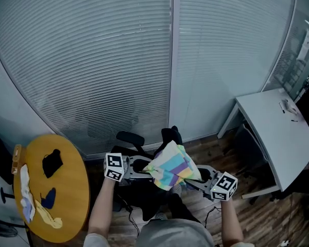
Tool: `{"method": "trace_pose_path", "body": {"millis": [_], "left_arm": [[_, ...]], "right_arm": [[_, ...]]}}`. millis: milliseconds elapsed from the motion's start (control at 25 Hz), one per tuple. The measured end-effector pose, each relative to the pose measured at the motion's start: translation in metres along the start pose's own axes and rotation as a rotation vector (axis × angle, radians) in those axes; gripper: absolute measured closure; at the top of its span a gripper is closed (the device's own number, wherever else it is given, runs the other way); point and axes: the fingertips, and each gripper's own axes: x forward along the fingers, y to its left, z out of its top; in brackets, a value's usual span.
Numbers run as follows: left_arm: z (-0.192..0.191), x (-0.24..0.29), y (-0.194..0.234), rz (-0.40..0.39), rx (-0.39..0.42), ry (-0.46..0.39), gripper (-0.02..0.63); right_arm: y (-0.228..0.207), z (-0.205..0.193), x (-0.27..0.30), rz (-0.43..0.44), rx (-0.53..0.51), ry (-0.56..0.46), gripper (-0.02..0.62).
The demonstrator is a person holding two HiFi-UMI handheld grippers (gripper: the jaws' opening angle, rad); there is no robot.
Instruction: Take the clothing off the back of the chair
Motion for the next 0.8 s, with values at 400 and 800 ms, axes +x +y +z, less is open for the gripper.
{"method": "trace_pose_path", "body": {"millis": [400, 800], "left_arm": [[0.003, -0.002, -0.01, 0.184, 0.01, -0.055, 0.451], [0.042, -0.022, -0.013, 0.512, 0.17, -0.078, 0.465]], "right_arm": [[0.006, 0.012, -0.018, -0.088, -0.071, -0.035, 0.492], [0.007, 0.031, -0.026, -0.247, -0.062, -0.118, 0.516]]}}
